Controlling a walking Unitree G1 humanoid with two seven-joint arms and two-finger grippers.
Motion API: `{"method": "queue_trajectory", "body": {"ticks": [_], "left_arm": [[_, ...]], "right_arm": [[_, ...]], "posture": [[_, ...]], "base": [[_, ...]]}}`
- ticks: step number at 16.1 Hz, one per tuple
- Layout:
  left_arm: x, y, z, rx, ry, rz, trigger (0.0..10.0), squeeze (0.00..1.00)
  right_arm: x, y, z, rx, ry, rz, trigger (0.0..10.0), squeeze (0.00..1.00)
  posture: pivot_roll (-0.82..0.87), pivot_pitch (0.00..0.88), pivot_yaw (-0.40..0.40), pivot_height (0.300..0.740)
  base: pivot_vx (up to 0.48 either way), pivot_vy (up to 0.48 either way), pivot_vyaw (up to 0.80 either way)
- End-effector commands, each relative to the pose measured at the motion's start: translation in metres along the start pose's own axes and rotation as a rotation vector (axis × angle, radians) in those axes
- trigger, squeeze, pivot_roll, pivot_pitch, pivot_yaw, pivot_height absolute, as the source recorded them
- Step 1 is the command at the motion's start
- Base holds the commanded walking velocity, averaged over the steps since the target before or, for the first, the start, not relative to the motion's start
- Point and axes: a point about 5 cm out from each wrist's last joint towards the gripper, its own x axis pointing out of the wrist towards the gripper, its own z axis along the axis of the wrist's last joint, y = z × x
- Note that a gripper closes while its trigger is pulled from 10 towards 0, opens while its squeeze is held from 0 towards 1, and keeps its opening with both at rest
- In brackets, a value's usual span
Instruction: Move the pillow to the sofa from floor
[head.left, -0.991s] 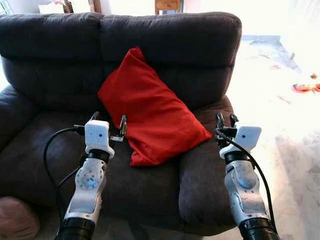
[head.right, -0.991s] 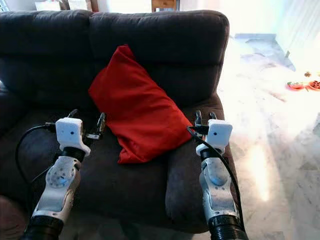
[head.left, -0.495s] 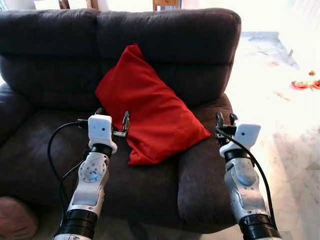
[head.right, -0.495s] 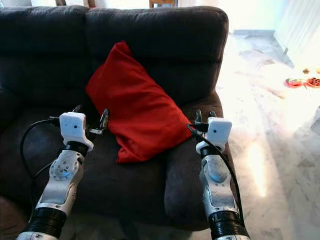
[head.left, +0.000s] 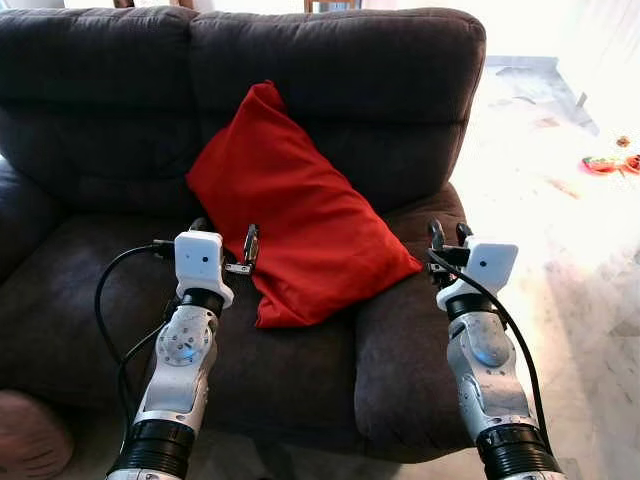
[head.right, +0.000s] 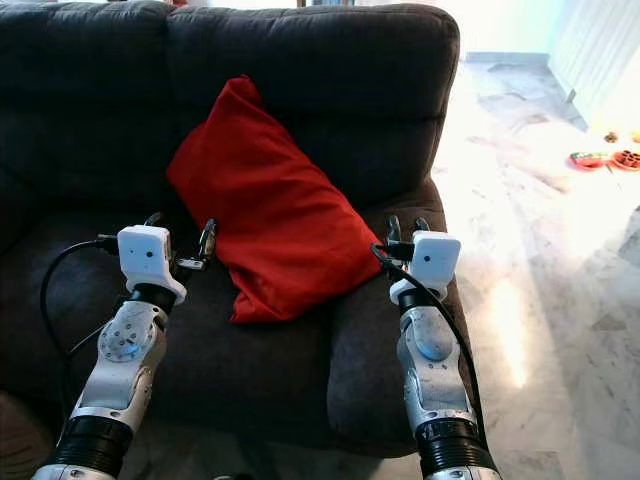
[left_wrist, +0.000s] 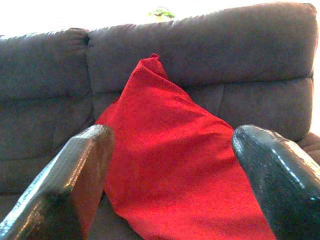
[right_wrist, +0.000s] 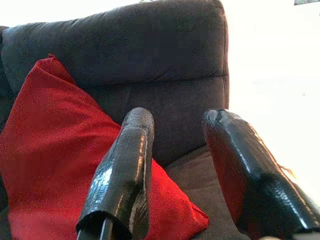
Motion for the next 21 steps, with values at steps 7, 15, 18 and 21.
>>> {"method": "queue_trajectory", "body": {"ticks": [7, 15, 18, 21], "left_arm": [[0.0, 0.003, -0.0006, -0.007, 0.013, 0.005, 10.0, 0.0], [0.0008, 0.0005, -0.0004, -0.013, 0.009, 0.002, 10.0, 0.0], [0.0011, 0.0006, -0.0002, -0.012, 0.008, 0.001, 10.0, 0.0], [0.0009, 0.0008, -0.0001, -0.012, 0.008, 0.002, 10.0, 0.0]], "right_arm": [[0.0004, 0.0009, -0.0017, -0.001, 0.021, -0.001, 10.0, 0.0], [0.0013, 0.0024, -0.0017, 0.002, 0.022, 0.008, 10.0, 0.0], [0.0024, 0.0044, -0.0015, 0.006, 0.023, 0.014, 10.0, 0.0], [0.002, 0.0055, -0.0014, 0.008, 0.019, 0.02, 10.0, 0.0]], "posture": [[0.04, 0.127, 0.013, 0.739], [0.03, 0.115, 0.011, 0.739], [0.04, 0.111, 0.011, 0.719], [0.03, 0.111, 0.011, 0.714]], "base": [[0.0, 0.0, 0.0], [0.0, 0.0, 0.0], [0.0, 0.0, 0.0], [0.0, 0.0, 0.0]]}}
